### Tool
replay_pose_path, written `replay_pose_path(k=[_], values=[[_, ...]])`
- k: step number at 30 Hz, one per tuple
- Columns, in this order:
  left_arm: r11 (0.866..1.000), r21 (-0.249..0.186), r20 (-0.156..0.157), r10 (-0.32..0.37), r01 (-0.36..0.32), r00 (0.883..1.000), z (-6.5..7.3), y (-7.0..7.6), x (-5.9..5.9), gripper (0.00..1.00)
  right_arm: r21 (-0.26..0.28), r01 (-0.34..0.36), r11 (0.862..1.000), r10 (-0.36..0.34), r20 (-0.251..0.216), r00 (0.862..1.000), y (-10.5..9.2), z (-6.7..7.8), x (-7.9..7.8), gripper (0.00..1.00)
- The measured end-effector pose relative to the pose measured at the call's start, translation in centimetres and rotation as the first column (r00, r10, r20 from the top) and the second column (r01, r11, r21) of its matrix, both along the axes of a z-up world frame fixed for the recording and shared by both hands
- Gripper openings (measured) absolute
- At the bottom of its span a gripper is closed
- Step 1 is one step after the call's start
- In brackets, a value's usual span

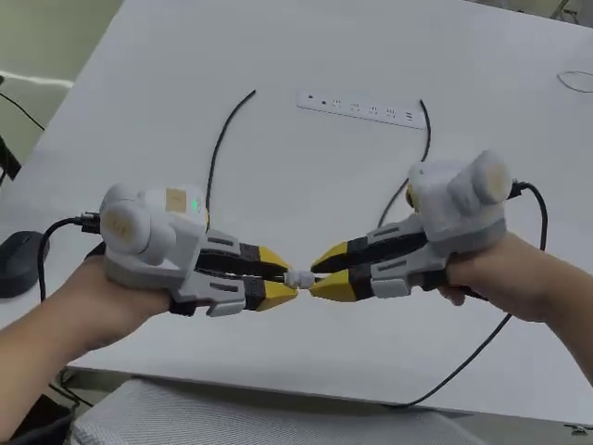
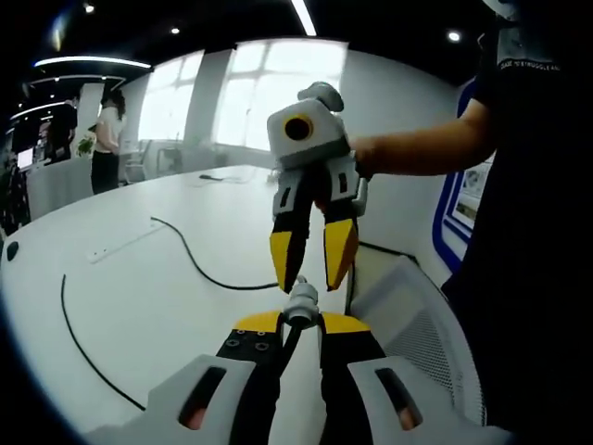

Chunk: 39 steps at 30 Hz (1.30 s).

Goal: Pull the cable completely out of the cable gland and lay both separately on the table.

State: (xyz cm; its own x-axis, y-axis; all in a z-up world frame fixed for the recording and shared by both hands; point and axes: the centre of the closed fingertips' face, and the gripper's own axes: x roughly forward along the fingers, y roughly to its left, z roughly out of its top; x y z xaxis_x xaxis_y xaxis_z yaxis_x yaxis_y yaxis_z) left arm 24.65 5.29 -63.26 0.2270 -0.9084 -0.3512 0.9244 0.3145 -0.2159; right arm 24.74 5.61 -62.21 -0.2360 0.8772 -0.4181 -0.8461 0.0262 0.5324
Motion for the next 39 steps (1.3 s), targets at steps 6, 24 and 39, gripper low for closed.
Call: replay_pose_path(k=[6, 24, 39], values=[[1.000, 0.017, 0.002, 0.000, 0.000, 1.000, 0.2, -1.2, 0.1, 0.14, 0.006, -0.017, 1.000, 0.018, -0.085, 0.996, -0.8, -0.3, 0.3, 0.11], [0.998, 0.062, 0.021, 0.017, -0.018, 1.000, 0.2, -4.0, 0.1, 0.14, 0.047, -0.075, 0.996, 0.083, -0.228, 0.970, -3.2, -0.4, -1.1, 0.09], [0.999, 0.030, -0.112, 0.048, -0.045, 0.993, 0.1, -4.3, -0.4, 0.14, 0.003, -0.182, 0.983, 0.178, 0.181, 0.967, -3.7, -0.3, -1.6, 0.07]])
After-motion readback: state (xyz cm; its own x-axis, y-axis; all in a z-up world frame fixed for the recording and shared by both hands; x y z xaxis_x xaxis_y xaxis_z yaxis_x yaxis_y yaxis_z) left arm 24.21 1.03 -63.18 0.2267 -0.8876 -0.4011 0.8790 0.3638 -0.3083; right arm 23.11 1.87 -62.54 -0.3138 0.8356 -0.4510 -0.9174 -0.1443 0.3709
